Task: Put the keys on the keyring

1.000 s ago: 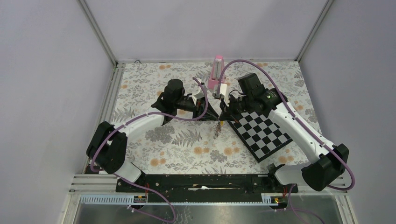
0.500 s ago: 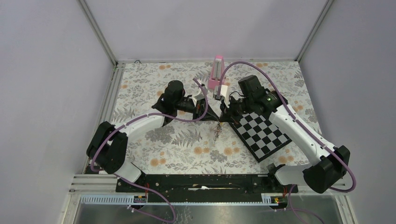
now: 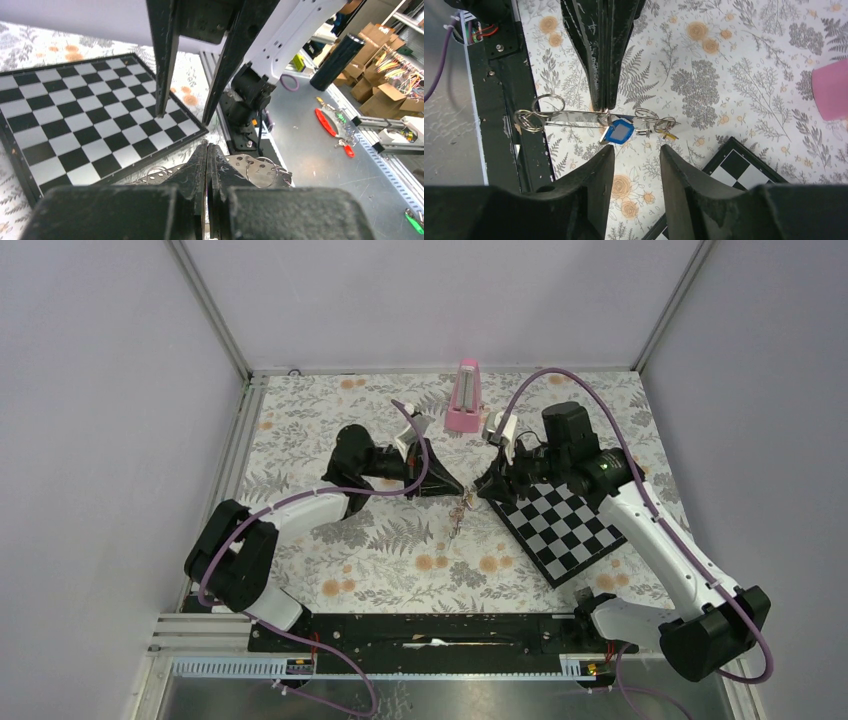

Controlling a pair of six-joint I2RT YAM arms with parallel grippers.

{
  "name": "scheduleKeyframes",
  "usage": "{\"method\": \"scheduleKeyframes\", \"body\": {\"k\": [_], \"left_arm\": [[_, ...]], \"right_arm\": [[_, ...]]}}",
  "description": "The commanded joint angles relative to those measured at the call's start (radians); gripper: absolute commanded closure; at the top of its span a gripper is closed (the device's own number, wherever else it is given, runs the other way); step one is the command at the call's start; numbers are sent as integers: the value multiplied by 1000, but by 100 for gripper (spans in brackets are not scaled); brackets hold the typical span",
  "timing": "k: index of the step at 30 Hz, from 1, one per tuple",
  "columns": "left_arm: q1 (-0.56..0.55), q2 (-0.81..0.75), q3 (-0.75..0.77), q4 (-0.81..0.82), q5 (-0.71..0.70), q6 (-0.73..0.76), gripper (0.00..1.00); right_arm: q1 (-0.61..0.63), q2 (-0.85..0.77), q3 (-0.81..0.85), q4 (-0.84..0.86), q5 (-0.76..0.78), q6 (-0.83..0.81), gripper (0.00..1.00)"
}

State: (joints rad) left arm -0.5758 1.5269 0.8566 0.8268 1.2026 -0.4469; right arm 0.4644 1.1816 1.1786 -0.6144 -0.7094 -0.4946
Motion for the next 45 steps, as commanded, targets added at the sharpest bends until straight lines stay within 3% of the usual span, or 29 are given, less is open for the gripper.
{"method": "scheduleKeyframes", "body": {"k": [1, 7, 20, 34, 45], "left_arm": [[1, 6, -31, 410, -18, -289, 100], [1, 42, -74, 598, -74, -441, 100], [-7, 38, -99, 595, -118, -434, 100], [-10, 38, -100, 594, -117, -435, 100], [-10, 42, -99, 606, -117, -441, 100]], "right_arm": [[-8, -16, -2, 58, -114, 19, 53], [-9, 3, 25, 62, -220, 16, 52], [-9, 24, 11, 77, -266, 29, 53], [-8, 42, 2, 107, -293, 55, 72], [-9, 41, -25, 117, -302, 57, 74]]}}
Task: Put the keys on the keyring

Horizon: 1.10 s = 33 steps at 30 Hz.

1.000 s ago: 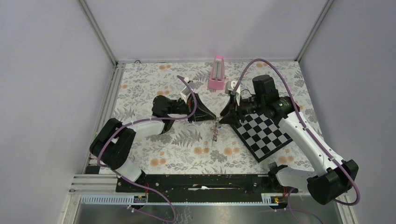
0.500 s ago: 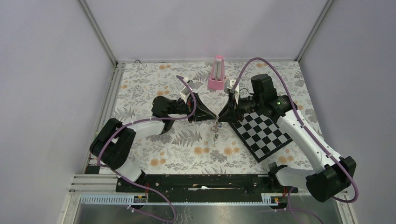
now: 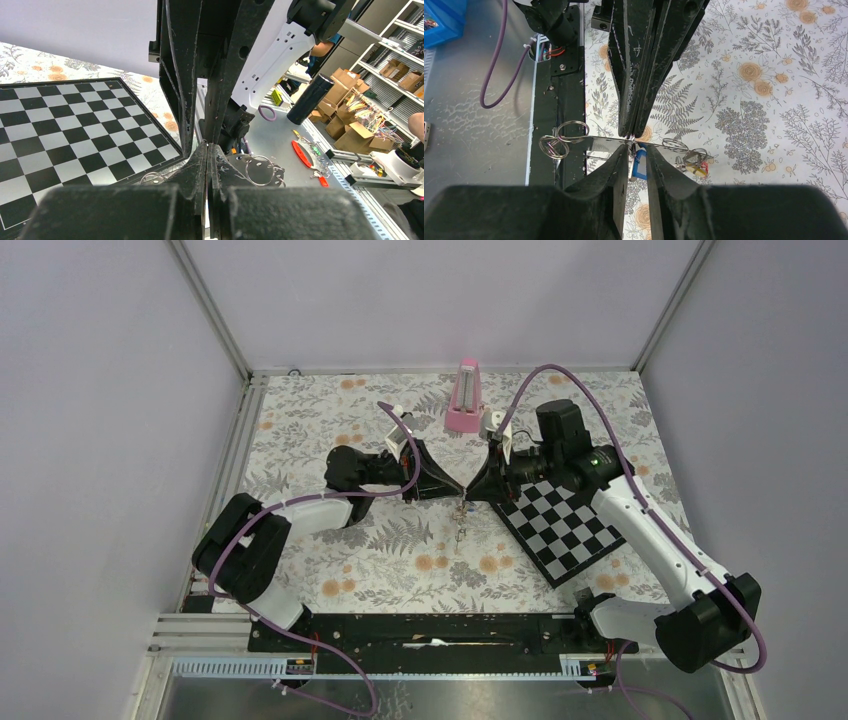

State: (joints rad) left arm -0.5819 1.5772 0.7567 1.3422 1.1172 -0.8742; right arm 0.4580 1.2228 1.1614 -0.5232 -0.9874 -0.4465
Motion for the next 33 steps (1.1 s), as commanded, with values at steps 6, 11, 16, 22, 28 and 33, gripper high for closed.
{"method": "scheduleKeyframes", "body": {"k": [6, 11, 16, 22, 28, 33], "left_arm": [[-4, -8, 0, 90, -29, -14, 100], [-4, -8, -2, 91, -26, -11, 100], [-3, -9, -1, 69, -14, 17, 100], [-4, -67, 63, -262, 33, 318, 89], [-7, -90, 200, -796, 60, 689, 69], [-12, -87, 201, -818, 76, 722, 62]], "right_arm": [[-3, 0, -10, 36, -29, 19, 75], [-2, 3, -7, 48, -44, 37, 85], [-3, 3, 14, 4, -24, 4, 100], [27, 16, 81, -133, 110, -75, 100], [78, 59, 150, -257, 234, -122, 100], [94, 81, 172, -281, 267, -124, 100]]}}
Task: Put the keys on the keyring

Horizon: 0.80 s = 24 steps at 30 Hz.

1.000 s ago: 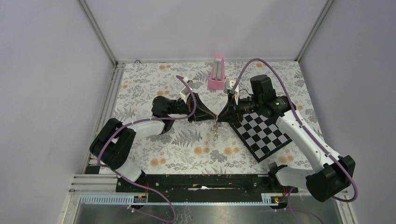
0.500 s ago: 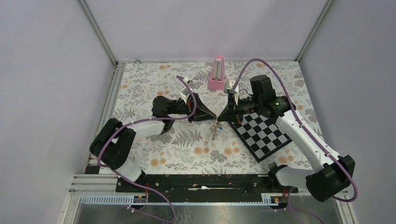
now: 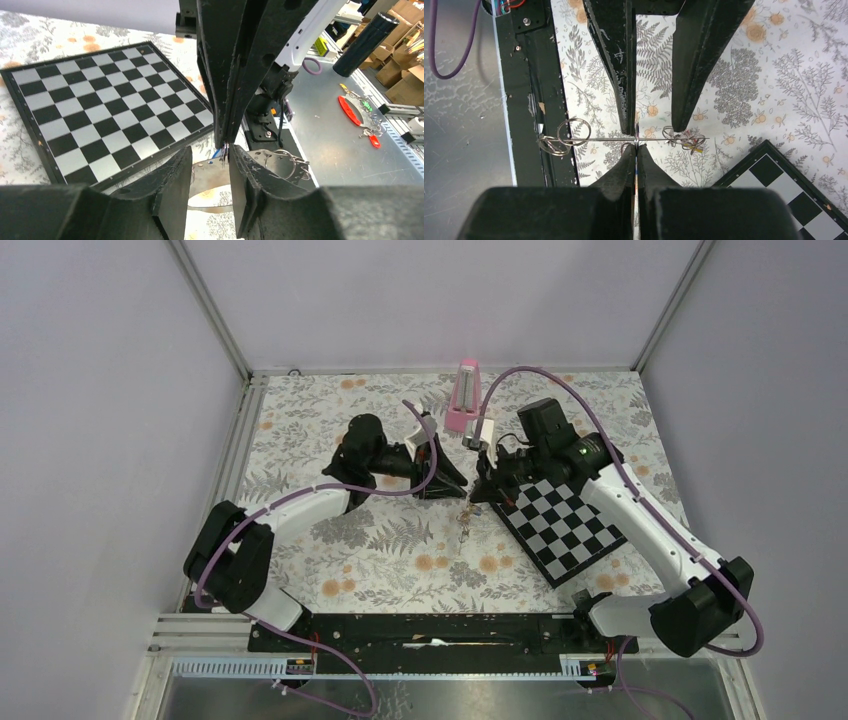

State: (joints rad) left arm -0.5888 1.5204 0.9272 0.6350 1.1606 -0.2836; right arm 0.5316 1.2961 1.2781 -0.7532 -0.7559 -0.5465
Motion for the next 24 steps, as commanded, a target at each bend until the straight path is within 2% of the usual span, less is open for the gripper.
{"method": "scheduleKeyframes", "body": {"k": [1, 12, 24], "left_arm": [[-7, -30, 30, -114, 35, 136, 62], [-24, -19, 34, -128, 37, 152, 64], [-38, -8, 38, -123, 41, 140, 76]], "right_arm": [[22, 10, 59, -53, 38, -25, 100], [33, 35, 73, -53, 46, -26, 100], [36, 29, 58, -43, 47, -23, 100]]}}
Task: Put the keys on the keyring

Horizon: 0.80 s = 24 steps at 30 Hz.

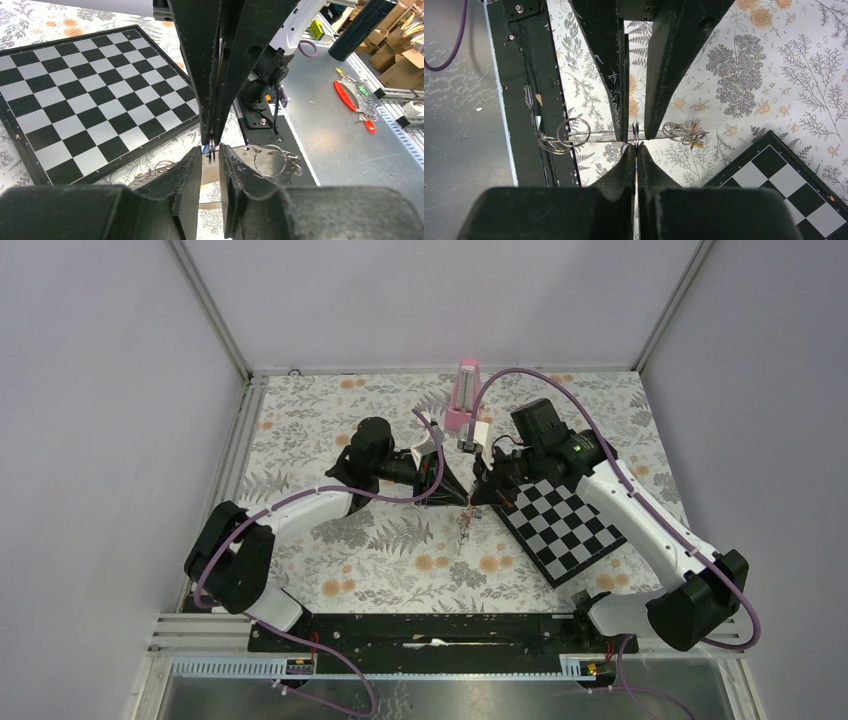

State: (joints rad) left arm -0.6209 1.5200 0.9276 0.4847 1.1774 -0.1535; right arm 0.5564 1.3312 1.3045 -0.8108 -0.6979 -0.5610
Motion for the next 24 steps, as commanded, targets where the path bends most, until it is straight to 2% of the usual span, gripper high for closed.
{"method": "scheduleKeyframes", "body": {"k": [1, 11, 21, 24], "left_arm": [[-7, -6, 37, 29, 24, 9, 78], [-7, -9, 31, 43, 27, -6, 80], [-11, -2, 24, 67, 31, -26, 78], [-13, -2, 21, 72, 36, -29, 81]], "right_arm": [[11, -7, 30, 14, -9, -9, 100], [13, -9, 15, 17, -6, -12, 100], [14, -2, 9, 27, -9, -6, 100], [14, -2, 7, 28, -9, -4, 100]]}}
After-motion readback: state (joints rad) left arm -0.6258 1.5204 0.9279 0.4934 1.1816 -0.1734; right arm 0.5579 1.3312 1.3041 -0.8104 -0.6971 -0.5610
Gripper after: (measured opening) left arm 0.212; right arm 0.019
